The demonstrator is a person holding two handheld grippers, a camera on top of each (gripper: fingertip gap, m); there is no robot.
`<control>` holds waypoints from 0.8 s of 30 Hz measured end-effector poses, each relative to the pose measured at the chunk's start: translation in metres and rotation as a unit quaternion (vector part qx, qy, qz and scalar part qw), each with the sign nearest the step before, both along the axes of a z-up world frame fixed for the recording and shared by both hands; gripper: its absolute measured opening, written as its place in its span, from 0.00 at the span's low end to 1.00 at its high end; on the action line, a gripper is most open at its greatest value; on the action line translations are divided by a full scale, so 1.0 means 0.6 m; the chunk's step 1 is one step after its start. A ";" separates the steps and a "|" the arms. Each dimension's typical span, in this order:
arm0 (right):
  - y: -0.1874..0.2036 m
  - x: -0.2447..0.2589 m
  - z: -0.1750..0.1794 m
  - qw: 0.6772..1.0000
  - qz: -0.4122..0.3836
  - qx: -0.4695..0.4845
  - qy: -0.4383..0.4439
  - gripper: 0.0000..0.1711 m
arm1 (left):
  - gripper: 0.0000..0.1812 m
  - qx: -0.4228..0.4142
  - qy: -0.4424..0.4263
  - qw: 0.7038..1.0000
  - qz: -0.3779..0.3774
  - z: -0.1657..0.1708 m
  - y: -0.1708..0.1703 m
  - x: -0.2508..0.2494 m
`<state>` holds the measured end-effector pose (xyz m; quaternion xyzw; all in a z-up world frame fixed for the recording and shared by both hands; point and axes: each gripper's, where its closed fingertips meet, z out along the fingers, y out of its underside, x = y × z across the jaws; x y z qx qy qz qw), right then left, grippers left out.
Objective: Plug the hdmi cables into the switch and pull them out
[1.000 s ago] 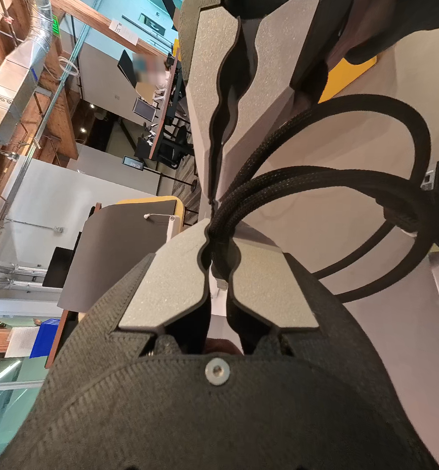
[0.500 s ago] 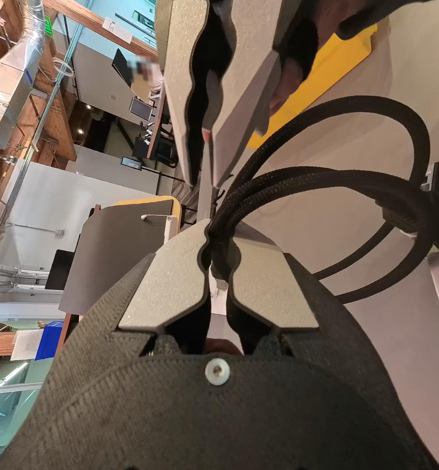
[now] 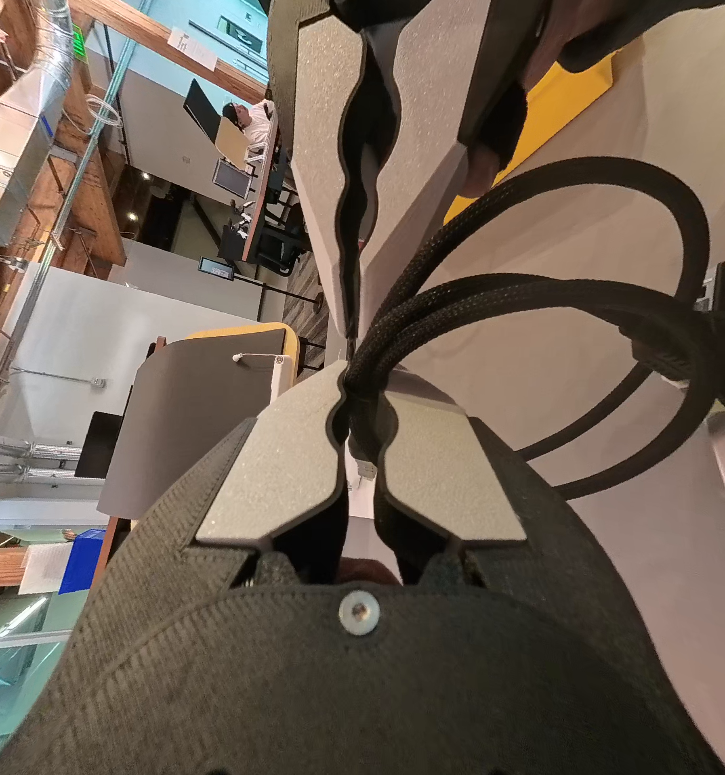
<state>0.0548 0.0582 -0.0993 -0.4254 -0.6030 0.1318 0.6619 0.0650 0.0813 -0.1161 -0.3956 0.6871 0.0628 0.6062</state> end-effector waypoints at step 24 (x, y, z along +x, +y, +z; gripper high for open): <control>0.004 -0.002 0.009 0.981 0.032 -0.172 0.087 0.00 | 0.04 0.033 -0.002 0.999 0.007 0.011 0.002 -0.002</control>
